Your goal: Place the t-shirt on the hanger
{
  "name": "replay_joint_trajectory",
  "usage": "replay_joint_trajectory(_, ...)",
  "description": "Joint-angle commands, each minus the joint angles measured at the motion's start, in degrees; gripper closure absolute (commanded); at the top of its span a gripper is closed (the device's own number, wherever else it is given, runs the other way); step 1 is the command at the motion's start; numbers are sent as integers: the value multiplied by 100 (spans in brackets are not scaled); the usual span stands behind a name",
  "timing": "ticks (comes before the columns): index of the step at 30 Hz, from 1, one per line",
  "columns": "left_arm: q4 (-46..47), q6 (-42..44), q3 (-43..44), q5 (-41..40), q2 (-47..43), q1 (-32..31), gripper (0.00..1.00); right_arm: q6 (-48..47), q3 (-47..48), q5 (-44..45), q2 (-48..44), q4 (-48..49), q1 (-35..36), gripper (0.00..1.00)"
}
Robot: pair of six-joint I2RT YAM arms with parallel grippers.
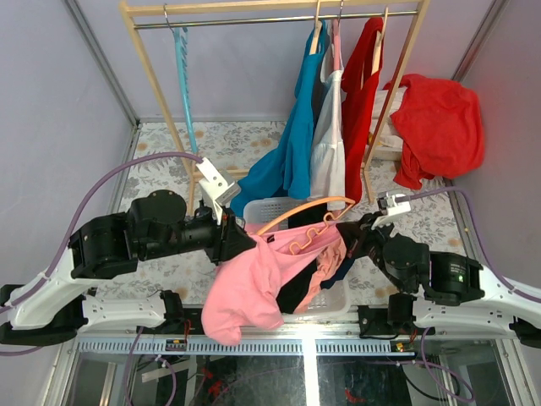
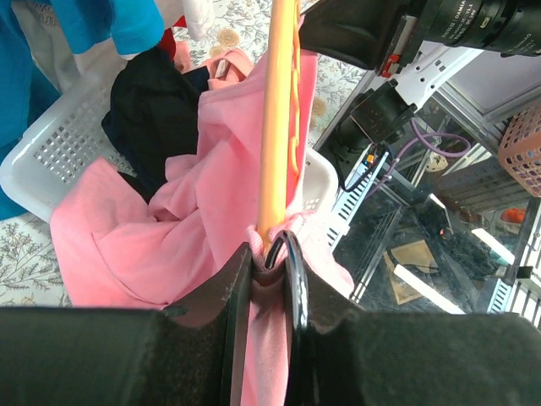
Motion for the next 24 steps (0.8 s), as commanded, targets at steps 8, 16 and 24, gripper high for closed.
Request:
replay_joint_trajectory(8, 72, -24, 29, 111, -146, 9, 100, 130, 149, 1049, -693, -1080, -64, 100)
replay_joint_trajectory(16, 167, -25, -127, 407, -64, 19, 100, -139, 488, 1225, -603, -1216, -64, 100)
replay_joint_trajectory(24, 212, 0, -278, 593, 163, 5, 100, -571, 932, 1377, -265, -1161, -66, 100)
